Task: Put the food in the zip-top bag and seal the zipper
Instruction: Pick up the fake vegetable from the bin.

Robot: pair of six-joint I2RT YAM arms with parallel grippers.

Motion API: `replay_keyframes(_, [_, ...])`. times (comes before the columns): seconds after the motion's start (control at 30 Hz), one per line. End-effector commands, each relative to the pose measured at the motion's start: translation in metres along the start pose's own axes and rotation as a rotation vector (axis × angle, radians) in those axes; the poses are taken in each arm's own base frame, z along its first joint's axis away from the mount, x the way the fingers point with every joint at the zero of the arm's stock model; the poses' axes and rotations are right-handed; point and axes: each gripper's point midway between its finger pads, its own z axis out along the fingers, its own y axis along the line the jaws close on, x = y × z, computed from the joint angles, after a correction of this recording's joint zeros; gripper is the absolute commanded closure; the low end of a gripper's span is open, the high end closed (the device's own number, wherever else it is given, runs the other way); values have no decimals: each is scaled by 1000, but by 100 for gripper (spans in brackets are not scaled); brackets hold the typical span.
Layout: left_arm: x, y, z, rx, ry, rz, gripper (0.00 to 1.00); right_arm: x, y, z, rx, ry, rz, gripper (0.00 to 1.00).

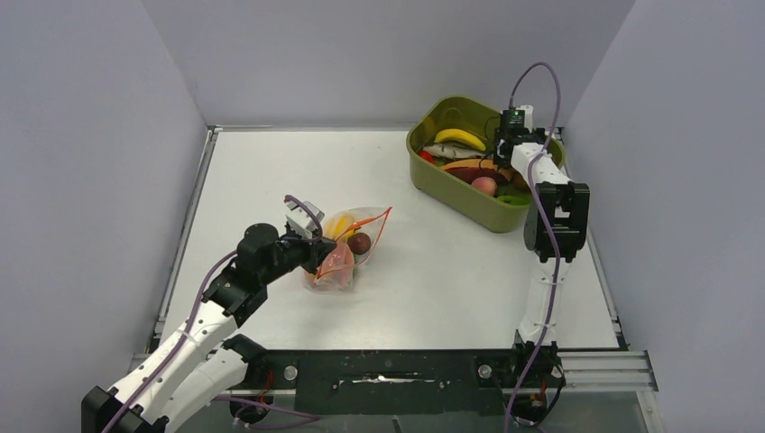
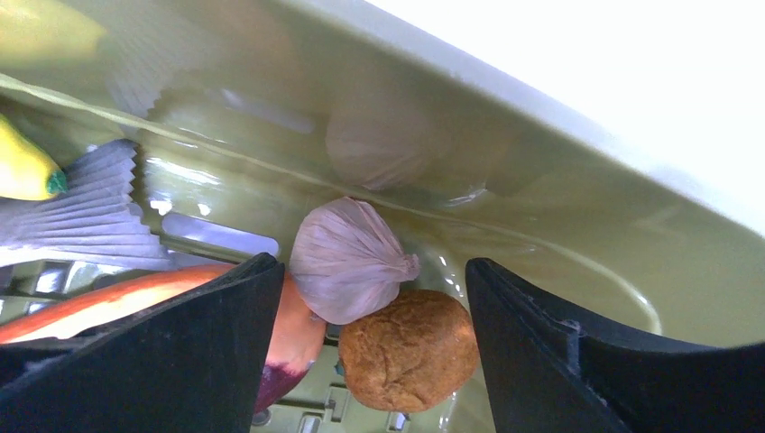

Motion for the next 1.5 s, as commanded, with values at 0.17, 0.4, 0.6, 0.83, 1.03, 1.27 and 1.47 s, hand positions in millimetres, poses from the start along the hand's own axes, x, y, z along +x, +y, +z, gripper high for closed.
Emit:
replay_keyframes(0.17, [-18,-4,3,24,-64,28,100,-26,2,2,-93,-59,100,37])
replay_keyframes(0.4, [-18,-4,3,23,-63,29,100,-23,3,8,-103,-48,99,29])
replay_keyframes(0.6, [-17,-3,4,23,-59,30,100,-29,9,4,-151,-69,78,46])
replay_keyframes(0.83, [-17,-3,4,25,-57,31,100,-43,0,-11,-154,-118,75,58])
replay_keyframes(1.03, [-17,-4,3,23,-62,30,100,-51,-7,-24,-161,-139,79,66])
replay_keyframes(1.27, [-17,-4,2,22,-65,35,100,-59,-15,-50,-175,-165,87,67])
replay_keyframes(1.47, [-18,-4,1,25,-67,32,100,-66,-20,-83,-198,-193,112,68])
